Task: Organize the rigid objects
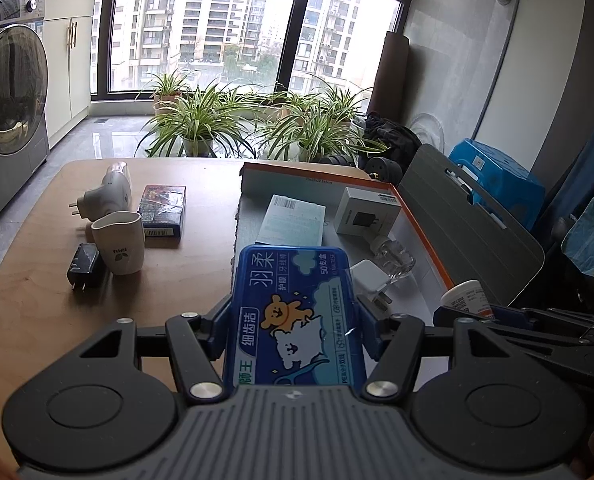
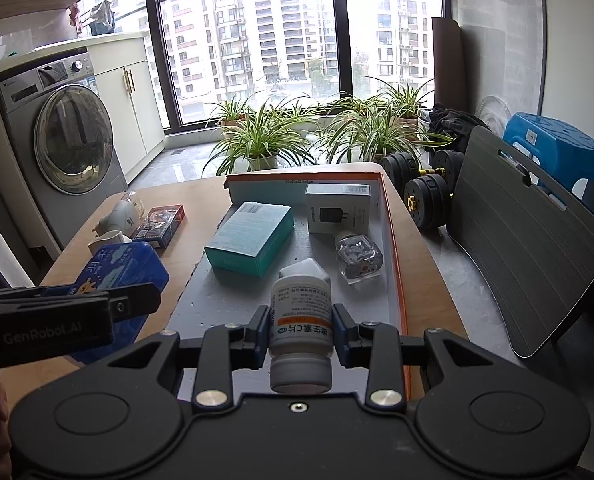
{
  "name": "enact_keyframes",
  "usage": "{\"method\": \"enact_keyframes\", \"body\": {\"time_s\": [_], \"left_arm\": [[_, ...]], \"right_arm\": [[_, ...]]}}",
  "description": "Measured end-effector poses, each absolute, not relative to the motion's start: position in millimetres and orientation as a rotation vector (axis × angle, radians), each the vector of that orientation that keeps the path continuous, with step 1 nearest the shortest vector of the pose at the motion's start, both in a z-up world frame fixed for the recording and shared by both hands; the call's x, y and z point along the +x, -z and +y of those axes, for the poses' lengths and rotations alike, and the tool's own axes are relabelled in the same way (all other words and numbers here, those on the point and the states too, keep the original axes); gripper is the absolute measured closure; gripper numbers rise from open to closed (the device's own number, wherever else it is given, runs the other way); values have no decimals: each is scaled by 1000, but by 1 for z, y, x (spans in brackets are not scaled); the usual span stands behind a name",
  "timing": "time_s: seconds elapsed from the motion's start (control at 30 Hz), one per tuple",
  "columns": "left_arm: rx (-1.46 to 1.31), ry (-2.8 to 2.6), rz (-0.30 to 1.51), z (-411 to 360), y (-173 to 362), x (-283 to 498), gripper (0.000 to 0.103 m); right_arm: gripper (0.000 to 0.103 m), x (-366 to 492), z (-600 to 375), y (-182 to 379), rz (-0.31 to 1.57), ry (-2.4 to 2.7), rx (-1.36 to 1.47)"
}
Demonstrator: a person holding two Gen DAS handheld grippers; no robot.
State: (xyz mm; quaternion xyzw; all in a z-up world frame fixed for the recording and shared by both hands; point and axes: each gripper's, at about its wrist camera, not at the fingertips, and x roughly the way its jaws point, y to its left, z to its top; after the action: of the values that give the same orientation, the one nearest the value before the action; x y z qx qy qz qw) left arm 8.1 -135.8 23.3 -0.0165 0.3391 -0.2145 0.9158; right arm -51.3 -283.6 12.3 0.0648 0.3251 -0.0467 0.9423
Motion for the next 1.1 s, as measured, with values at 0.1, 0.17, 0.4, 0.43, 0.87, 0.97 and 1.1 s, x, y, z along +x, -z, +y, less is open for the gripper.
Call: {"method": "enact_keyframes", "body": {"time_s": [0.1,0.17,0.4,0.43,0.87,0.97,1.1], "left_arm": [[-33,442,698,-136,-23,8,40],[-34,442,698,-136,-23,8,40],[-33,444,702,-136,-19,8,40],[-33,444,702,-136,-19,9,40],[-33,445,710,-136,-15,9,40],[-33,446,711,-136,-15,10,40],[-33,446,717,-136,-14,11,40]], "right_arm": [[63,-51,-284,-12,664,94,133],[63,-51,-284,-10,666,95,133],[63,-51,-284,-9,667,96,132],[63,-50,-285,-8,668,95,133],[63,-50,-284,0,681,94,134],[63,-50,-284,1,682,94,132],[63,-50,-283,3,686,93,133]]}}
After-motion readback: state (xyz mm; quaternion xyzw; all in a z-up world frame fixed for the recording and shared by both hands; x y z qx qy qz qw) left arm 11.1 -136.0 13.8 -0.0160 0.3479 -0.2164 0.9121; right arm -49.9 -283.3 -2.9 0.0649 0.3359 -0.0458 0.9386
